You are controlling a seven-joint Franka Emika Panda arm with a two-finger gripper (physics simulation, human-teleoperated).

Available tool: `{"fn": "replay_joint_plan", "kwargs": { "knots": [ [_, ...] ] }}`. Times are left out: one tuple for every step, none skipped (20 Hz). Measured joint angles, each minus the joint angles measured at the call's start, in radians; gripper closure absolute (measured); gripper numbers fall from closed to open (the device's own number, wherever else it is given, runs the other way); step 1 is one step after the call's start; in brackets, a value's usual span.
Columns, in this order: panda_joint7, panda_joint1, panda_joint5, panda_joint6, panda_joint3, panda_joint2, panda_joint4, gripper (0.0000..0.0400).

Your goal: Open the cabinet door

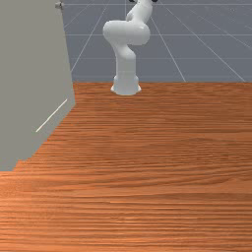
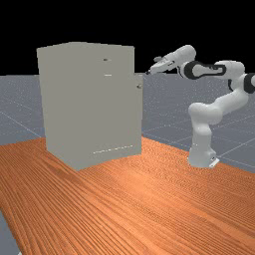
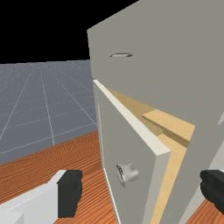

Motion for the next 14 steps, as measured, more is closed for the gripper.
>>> {"fn": "replay_joint_plan", "kwargs": {
  "knots": [
    [-0.001,-0.001,-0.001,0.006,-0.004,0.005,-0.005,0.0000],
    [-0.001,-0.001,-0.002,0.011,-0.005,0.015,-0.007,0.0000],
    [0.001,0.000,-0.003,0.027,-0.006,0.038,-0.006,0.0000],
    [0.012,0.002,-0.002,0.063,-0.002,0.077,-0.003,0.0000],
    [0.022,0.003,0.000,0.092,0.003,0.120,0.002,0.0000],
    [0.029,0.000,0.000,0.111,0.003,0.148,0.008,0.0000],
    [0.033,-0.002,-0.001,0.123,0.004,0.164,0.010,0.0000],
    [0.035,-0.003,-0.002,0.130,0.005,0.171,0.009,0.0000],
    [0.037,-0.004,-0.004,0.134,0.007,0.172,0.008,0.0000],
    [0.045,-0.006,-0.004,0.134,0.019,0.166,0.003,0.0000],
    [0.060,-0.005,-0.005,0.131,0.044,0.148,-0.010,0.0000],
    [0.084,-0.004,-0.005,0.130,0.082,0.130,-0.024,0.0000],
    [0.109,-0.004,-0.004,0.129,0.119,0.118,-0.033,0.0000],
    [0.131,-0.004,-0.003,0.130,0.148,0.114,-0.038,0.0000]
  ]
}}
